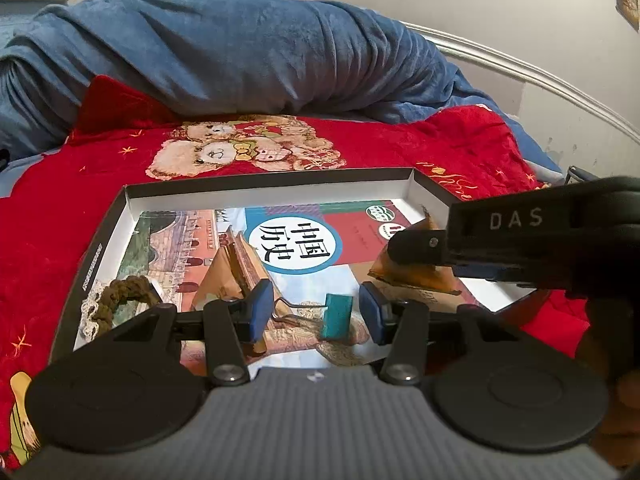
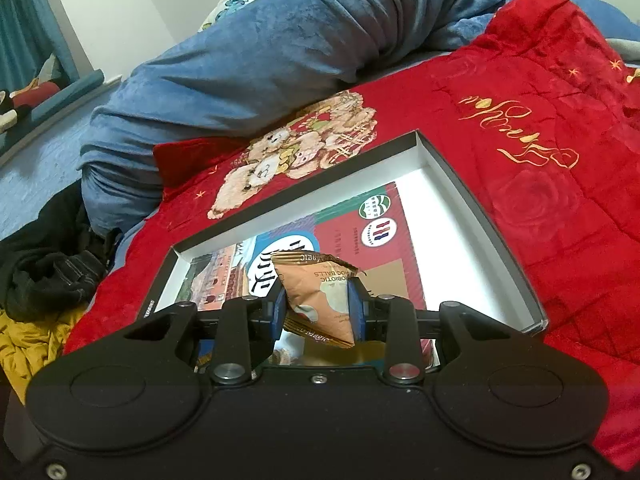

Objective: Organize objects
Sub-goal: 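Carry clip in left gripper and packet in right gripper down into the box, then open both grippers to release clip and packet inside the box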

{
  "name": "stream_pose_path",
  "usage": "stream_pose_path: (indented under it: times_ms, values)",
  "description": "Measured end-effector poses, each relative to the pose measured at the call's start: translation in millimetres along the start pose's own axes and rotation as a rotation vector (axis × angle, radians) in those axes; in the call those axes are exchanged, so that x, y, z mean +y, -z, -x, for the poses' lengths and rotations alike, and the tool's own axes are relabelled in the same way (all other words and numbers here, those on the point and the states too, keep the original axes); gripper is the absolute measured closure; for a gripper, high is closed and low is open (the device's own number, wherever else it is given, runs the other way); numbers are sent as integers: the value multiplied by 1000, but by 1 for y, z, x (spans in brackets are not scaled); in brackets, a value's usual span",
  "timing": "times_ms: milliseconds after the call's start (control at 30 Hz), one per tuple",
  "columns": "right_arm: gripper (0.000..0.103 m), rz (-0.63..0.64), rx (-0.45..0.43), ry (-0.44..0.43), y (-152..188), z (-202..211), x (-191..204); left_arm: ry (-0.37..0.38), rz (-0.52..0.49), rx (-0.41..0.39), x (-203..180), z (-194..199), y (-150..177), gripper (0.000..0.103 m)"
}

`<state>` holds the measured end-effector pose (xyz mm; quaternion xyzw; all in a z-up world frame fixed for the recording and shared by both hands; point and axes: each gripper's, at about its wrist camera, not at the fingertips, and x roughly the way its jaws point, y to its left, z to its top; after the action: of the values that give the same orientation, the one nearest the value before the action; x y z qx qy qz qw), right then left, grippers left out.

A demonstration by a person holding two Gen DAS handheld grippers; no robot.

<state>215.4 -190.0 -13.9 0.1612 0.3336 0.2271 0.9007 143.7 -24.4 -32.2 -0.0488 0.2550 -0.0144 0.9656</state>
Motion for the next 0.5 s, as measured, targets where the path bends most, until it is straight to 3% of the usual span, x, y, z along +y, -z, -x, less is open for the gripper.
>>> stream_pose_path:
  times_ms: [67,367,500]
  values:
    - [72,9,1,3,1,0,1,-1,0,-1,0,0,0,40]
    - [70,20,-2,-5,2,3,1,15,15,-1,-3,2,0,31]
    - [59,19,-12,-20,2,6,2,22,3,-22,-5,6,0,25]
